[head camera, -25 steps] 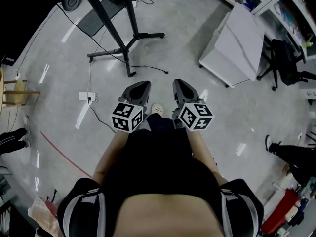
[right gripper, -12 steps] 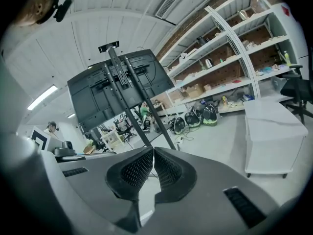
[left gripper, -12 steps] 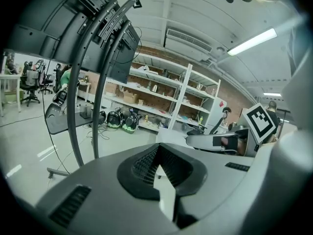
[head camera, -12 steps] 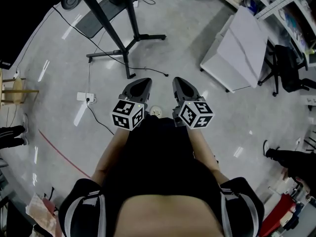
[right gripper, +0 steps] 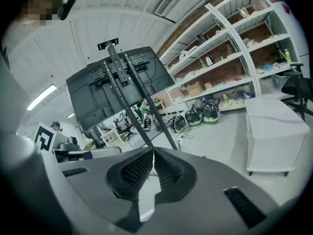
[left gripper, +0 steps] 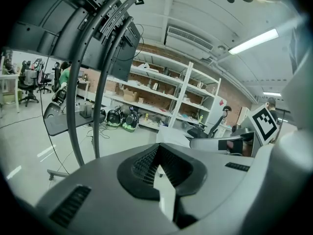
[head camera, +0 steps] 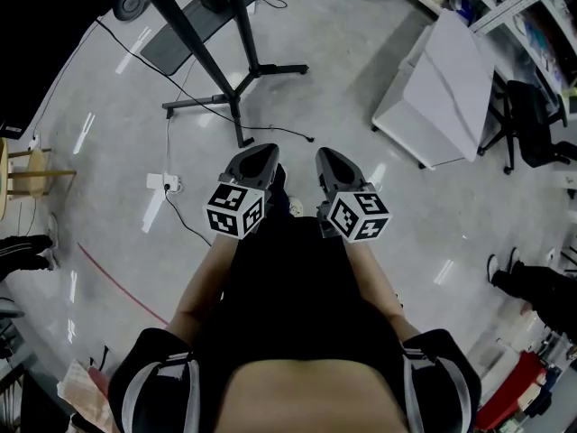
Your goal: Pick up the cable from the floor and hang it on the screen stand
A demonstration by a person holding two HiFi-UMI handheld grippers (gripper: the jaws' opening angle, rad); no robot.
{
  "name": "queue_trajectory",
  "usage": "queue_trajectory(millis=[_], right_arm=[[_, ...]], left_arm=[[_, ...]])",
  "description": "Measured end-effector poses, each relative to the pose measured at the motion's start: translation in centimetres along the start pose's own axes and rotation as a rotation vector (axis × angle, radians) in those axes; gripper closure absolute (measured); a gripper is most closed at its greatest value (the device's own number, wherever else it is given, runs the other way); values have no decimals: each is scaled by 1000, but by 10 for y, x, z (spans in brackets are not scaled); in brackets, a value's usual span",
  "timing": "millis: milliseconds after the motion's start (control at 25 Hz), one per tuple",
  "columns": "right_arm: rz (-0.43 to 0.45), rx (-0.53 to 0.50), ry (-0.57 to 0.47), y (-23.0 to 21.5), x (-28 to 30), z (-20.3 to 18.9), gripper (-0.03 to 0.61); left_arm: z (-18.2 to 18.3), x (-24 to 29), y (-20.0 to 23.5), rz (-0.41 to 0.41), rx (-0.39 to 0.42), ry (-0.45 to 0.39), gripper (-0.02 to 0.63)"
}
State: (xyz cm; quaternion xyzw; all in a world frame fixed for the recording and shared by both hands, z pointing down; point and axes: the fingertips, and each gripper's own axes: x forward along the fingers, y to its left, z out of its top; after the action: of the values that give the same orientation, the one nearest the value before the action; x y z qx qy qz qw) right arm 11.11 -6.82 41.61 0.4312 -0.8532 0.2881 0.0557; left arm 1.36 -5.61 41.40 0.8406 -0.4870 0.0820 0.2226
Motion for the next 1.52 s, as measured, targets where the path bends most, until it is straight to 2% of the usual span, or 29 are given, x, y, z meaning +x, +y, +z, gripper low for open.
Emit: queue_trajectory(millis=[520,760,1040,1240,1520], right_arm=[[-61,-6,0,-46,68,45,554],[-109,-28,12,-84,105,57,554],[-176,-20,15,-134,148,44,554],[-174,-8,37,-163,180,17,554],[-178,-13,61,-215,219,-32,554]], left_arm=[[44,87,38,-117,59,45,611],[53,136,62,-172,87,76,611],[12,186,97,-183,88,142,611],[-34,218,115,-167,96,188,611],[-93,267,130,-182,61,201,611]])
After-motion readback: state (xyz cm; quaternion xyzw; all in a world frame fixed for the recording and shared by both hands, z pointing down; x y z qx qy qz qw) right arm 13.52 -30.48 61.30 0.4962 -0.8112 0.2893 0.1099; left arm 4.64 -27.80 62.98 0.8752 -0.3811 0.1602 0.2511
